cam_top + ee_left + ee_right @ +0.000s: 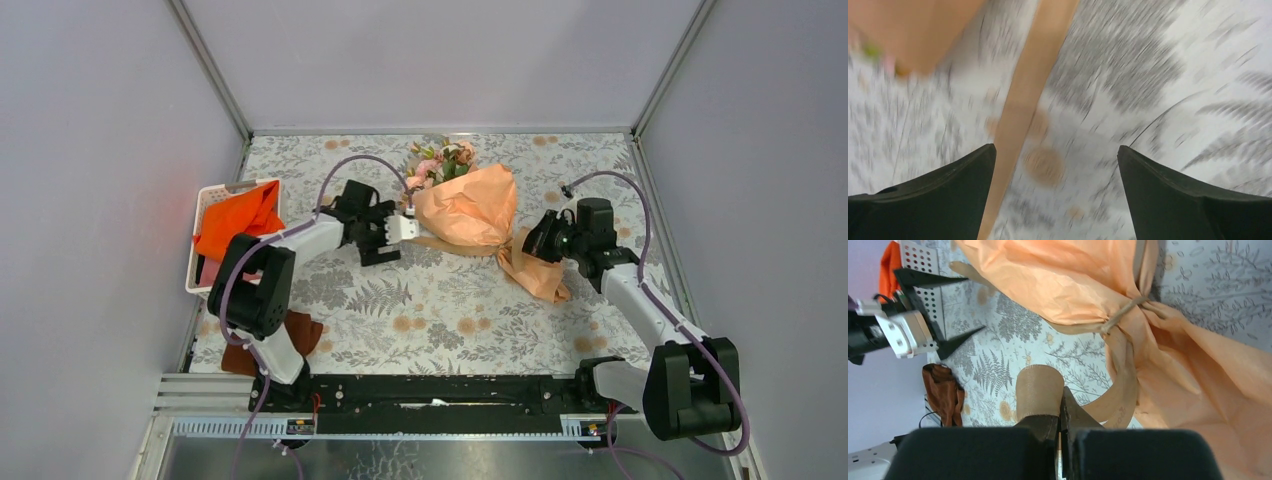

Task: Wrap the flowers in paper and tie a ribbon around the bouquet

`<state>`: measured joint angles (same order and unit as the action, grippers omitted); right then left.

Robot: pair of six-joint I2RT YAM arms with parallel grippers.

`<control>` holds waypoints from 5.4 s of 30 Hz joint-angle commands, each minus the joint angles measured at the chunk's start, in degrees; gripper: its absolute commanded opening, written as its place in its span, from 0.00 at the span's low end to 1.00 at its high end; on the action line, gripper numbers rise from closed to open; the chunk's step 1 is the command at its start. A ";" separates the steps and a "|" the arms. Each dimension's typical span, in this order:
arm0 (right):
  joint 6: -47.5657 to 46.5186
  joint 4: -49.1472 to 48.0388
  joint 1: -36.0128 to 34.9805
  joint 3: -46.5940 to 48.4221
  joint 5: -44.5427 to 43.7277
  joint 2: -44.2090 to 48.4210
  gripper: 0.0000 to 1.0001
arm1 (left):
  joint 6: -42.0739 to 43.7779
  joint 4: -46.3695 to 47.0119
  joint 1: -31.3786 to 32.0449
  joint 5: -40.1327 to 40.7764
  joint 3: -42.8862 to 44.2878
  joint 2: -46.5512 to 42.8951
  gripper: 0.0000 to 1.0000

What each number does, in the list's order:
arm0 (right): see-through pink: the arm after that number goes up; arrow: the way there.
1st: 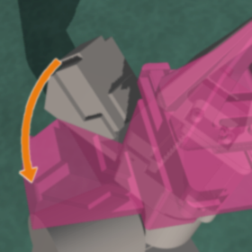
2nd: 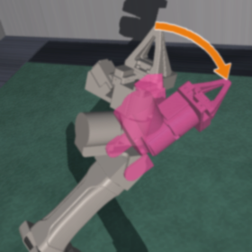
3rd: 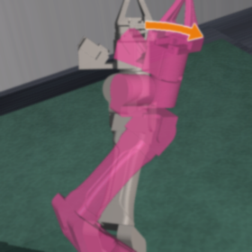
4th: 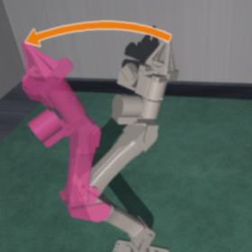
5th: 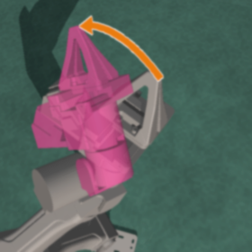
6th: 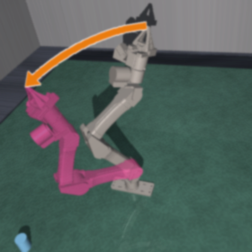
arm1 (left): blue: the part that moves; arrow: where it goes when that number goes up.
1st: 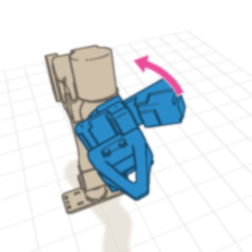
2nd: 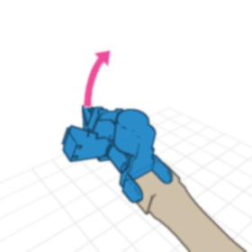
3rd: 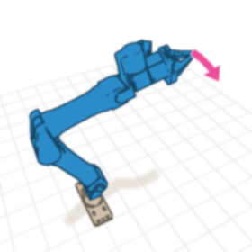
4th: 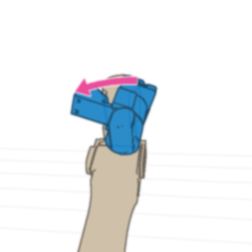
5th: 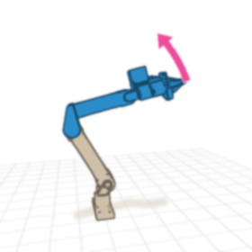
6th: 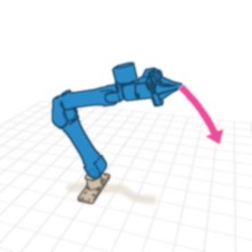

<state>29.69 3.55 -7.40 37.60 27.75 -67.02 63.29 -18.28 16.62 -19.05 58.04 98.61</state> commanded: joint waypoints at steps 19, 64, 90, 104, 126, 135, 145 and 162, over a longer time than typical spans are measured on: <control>-1.80 -0.75 -0.37 8.03 1.90 -1.14 0.00 | -8.25 7.77 18.94 2.47 14.73 18.30 0.79; -2.50 -6.89 2.00 2.11 -4.60 -9.89 0.00 | -11.31 5.56 -2.73 13.82 -0.35 5.35 0.00; 2.07 -15.55 3.33 -10.11 -10.32 4.90 0.64 | -36.28 -22.61 16.67 -14.95 16.60 -17.75 0.00; -24.95 3.76 -16.69 12.77 -8.89 -12.65 0.70 | -41.83 -16.85 16.41 -10.80 12.83 -20.86 0.00; -36.10 -59.99 -22.30 -4.71 21.11 -18.79 0.69 | -33.20 2.75 16.33 -17.32 2.50 -20.22 0.00; -34.57 -71.87 -22.65 1.08 21.71 -31.47 0.69 | -27.43 8.80 10.44 -32.40 -5.22 -17.62 0.00; -42.96 -61.38 -24.81 3.89 23.88 -30.52 0.66 | -23.90 20.08 7.13 -33.80 -9.38 -16.13 0.00; -30.97 -47.05 -24.92 8.40 13.43 -24.12 0.00 | -32.99 46.04 9.48 -17.32 -20.42 -11.81 0.45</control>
<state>-7.84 -46.50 -31.90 43.38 46.81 -95.70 28.88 17.26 25.08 -37.36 41.50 87.77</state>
